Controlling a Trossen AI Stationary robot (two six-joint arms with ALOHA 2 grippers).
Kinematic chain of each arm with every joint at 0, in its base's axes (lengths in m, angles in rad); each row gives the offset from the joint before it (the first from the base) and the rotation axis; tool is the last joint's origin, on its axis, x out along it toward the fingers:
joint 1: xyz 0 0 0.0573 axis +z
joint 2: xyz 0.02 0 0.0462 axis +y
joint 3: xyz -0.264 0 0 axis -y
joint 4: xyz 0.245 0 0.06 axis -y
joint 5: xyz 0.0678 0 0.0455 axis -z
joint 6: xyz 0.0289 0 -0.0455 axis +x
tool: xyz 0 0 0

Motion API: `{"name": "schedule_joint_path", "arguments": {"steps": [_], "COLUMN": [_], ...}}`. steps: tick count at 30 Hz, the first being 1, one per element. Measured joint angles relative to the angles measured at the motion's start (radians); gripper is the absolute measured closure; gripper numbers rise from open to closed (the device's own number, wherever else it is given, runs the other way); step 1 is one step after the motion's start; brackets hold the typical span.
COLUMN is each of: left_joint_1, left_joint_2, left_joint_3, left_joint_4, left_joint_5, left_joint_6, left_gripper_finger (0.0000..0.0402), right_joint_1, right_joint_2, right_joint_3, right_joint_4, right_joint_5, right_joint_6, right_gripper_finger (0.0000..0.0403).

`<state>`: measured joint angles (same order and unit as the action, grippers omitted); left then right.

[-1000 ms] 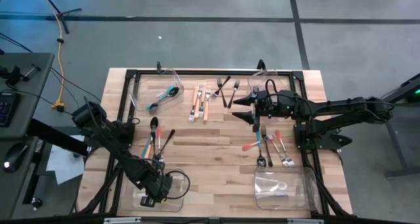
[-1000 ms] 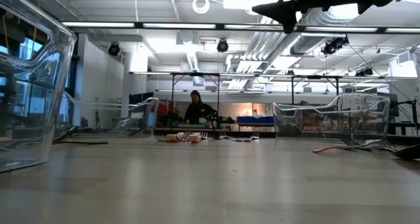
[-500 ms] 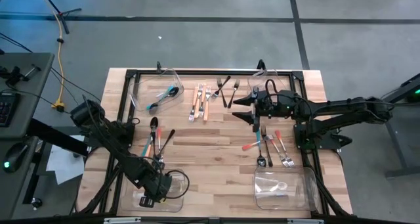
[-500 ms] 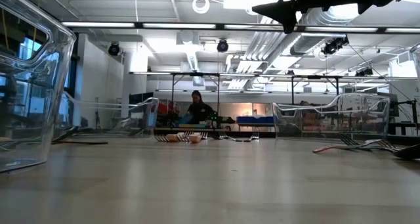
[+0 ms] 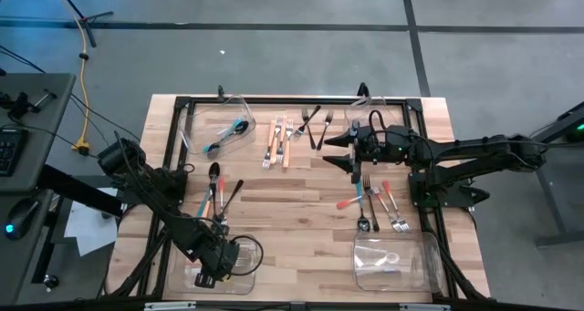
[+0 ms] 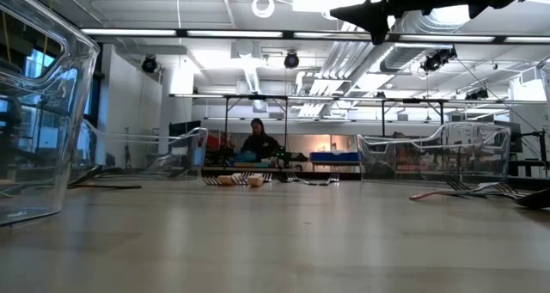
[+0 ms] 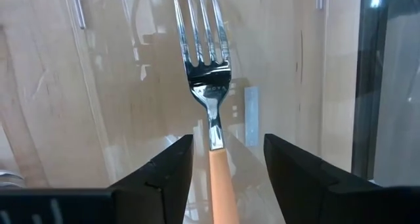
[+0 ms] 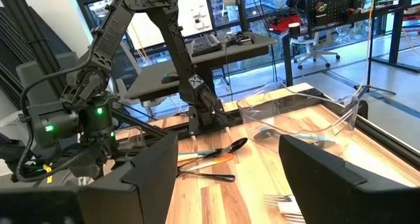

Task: Sort silverware by color (type)
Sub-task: Put the light orange fork into the bottom left transparent bin

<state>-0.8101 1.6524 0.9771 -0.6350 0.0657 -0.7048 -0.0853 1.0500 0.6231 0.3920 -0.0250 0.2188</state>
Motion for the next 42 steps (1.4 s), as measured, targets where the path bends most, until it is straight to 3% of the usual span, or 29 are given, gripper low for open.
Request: {"name": "schedule_joint_path", "arguments": {"steps": [3,7,13,18,25,31,35,37,39,42], "left_joint_1": [0.002,0.021,0.049,0.105,0.208,0.266,0.334,0.406,0.495,0.621], "left_joint_2": [0.000,-0.033,-0.234,-0.460,-0.677,-0.717,-0.698,-0.676,-0.646,-0.595], "left_joint_3": [0.000,-0.001,0.000,0.000,0.000,0.000,0.001,0.001,0.001,0.001], "left_joint_4": [0.000,-0.009,-0.015,-0.032,-0.039,-0.038,0.023,0.102,0.222,0.384], "left_joint_5": [0.005,0.107,0.125,0.025,-0.247,-0.364,-0.591,-0.650,-0.614,-0.454], "left_joint_6": [0.000,-0.034,-0.123,-0.159,-0.167,-0.019,0.145,0.265,0.388,0.521], "left_gripper_finger": [0.0224,0.0224,0.0224,0.0225,0.0225,0.0225,0.0225,0.0225,0.0225,0.0225], "right_joint_1": [0.000,0.000,0.000,0.000,0.000,0.000,0.000,0.000,0.000,0.001], "right_joint_2": [0.000,0.000,0.000,0.000,0.000,0.000,0.000,0.000,0.000,0.000], "right_joint_3": [0.000,0.000,0.000,0.000,0.000,0.000,0.000,0.000,0.000,0.000], "right_joint_4": [0.000,0.000,-0.012,-0.017,-0.016,-0.016,-0.016,-0.015,-0.014,0.005], "right_joint_5": [0.000,0.000,0.000,0.000,0.000,0.000,0.000,0.000,-0.001,-0.001], "right_joint_6": [0.000,0.000,0.000,0.000,0.000,0.000,0.038,0.057,0.069,0.071], "right_gripper_finger": [0.0153,0.0153,0.0153,0.0153,0.0153,0.0153,0.0153,0.0153,0.0153,0.0153]}}
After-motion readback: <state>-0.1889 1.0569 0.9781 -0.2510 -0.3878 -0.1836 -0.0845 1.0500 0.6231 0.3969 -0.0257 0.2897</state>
